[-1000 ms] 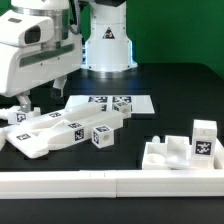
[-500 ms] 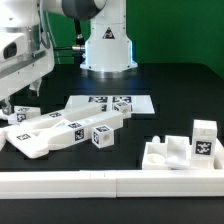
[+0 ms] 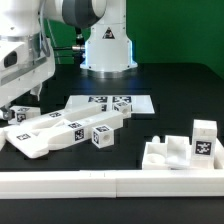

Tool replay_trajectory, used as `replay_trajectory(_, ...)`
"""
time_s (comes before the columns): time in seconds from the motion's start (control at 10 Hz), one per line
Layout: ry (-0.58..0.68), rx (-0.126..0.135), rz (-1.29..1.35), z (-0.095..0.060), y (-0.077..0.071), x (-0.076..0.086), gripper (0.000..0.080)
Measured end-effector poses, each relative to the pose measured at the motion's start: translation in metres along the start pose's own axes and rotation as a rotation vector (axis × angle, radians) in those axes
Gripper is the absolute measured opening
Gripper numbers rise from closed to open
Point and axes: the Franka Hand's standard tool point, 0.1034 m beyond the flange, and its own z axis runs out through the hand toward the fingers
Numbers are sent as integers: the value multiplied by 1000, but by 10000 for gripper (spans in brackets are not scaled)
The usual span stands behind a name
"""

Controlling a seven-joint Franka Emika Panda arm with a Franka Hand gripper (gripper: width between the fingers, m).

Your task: Assemble chair

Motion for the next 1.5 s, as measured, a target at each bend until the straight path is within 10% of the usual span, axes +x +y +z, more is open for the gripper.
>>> replay_trajectory(0.5, -9, -20, -1, 7, 5, 2, 552)
replay_trajectory(0.7, -9, -20, 0, 7, 5, 2, 280)
replay_trajectory(1.1, 22, -31, 200, -17, -1, 3, 280)
replay_trajectory(1.5, 94, 0, 793, -70, -30, 88, 281)
